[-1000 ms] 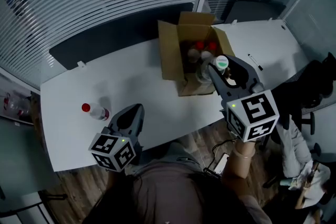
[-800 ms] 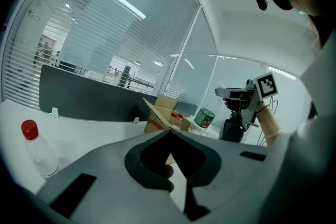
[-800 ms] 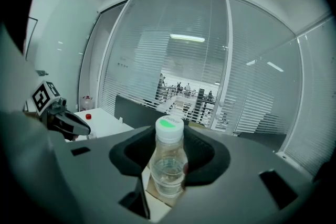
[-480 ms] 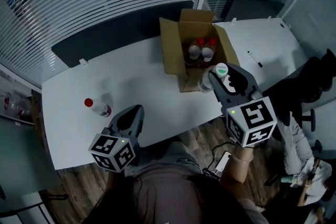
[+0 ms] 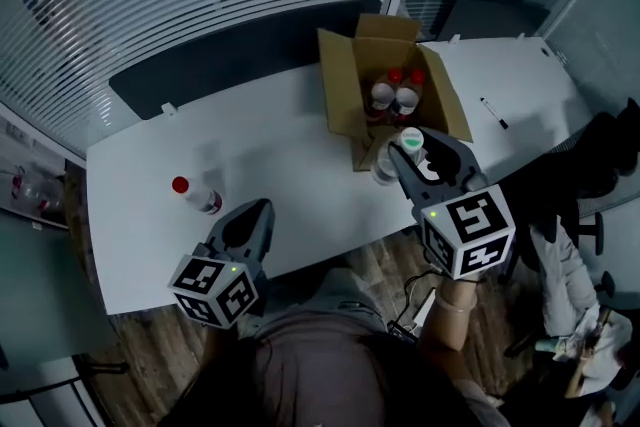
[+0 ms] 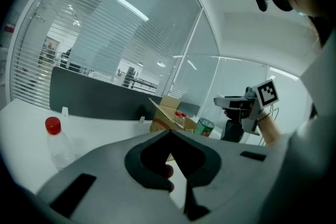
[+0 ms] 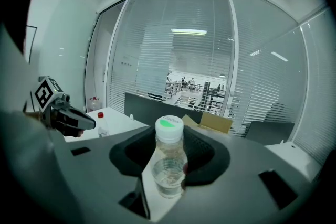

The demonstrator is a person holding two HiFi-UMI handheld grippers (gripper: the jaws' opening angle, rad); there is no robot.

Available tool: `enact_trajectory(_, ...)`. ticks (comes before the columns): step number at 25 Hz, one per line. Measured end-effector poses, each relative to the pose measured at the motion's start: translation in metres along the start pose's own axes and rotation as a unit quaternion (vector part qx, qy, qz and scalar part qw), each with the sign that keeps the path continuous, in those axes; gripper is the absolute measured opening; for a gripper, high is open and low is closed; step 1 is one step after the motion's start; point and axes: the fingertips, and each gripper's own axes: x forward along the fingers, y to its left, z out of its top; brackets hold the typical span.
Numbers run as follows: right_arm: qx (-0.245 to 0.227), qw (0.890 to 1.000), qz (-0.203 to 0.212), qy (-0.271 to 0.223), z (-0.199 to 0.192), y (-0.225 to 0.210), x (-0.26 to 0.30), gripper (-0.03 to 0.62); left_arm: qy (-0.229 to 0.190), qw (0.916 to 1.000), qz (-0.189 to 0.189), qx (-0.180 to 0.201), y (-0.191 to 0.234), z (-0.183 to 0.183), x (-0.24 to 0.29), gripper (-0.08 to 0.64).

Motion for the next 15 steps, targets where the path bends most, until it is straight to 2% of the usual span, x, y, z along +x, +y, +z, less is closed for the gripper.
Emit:
enact_trajectory(9,0.002,0.999,0.047,0.003,0.004,0.034,0.031,0.173,-0.021,0.9986,0.047,-0.014,0.027,0.004,-0.024,0.008)
enact_trajectory(15,-0.016,0.995,0.102,0.000,0.009,0.064,0.057,0.172,-0.037,0.9952,0.087,-0.025,0.043,0.007,-0.040,0.008)
